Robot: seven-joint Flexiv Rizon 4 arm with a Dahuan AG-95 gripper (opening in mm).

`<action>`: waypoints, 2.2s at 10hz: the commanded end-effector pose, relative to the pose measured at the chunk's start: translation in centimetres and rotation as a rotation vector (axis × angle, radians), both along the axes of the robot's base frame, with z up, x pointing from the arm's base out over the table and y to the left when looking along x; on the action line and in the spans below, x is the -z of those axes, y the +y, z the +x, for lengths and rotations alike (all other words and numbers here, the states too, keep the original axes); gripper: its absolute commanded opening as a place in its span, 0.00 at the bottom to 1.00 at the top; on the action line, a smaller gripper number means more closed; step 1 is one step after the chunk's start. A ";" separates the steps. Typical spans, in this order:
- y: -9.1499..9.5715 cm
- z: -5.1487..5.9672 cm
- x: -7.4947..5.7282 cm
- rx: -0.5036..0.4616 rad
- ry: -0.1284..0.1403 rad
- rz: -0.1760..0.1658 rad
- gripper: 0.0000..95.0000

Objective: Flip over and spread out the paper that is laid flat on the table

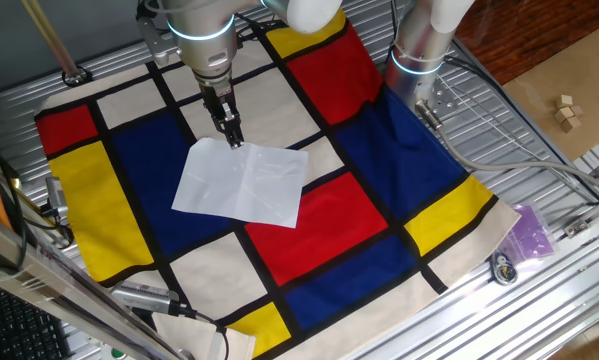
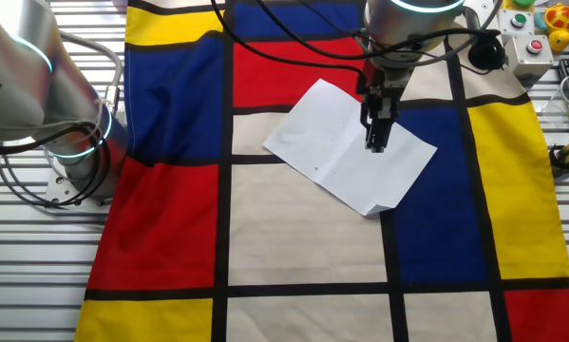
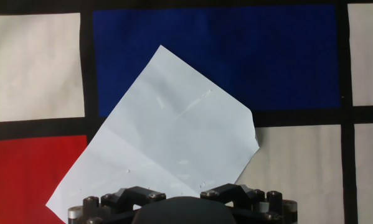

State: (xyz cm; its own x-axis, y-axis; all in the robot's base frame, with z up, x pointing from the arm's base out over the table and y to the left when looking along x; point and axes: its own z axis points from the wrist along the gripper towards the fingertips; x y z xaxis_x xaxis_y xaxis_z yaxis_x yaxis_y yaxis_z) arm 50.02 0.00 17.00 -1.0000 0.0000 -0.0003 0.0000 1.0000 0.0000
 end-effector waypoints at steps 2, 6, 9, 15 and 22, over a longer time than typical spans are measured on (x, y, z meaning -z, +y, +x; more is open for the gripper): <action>0.0 0.0 0.0 -0.337 -0.036 0.055 0.00; 0.0 0.0 0.0 -0.333 -0.036 0.054 0.00; 0.0 0.0 0.0 -0.330 -0.037 0.053 0.00; 0.0 0.0 0.0 -0.304 -0.048 0.060 0.00; 0.0 0.0 0.0 -0.268 -0.042 0.064 0.00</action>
State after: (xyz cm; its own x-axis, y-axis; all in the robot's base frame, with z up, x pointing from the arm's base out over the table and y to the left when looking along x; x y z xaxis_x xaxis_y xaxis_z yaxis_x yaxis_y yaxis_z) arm 49.86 -0.10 17.00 -0.9616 -0.2678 -0.0595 -0.2710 0.9611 0.0538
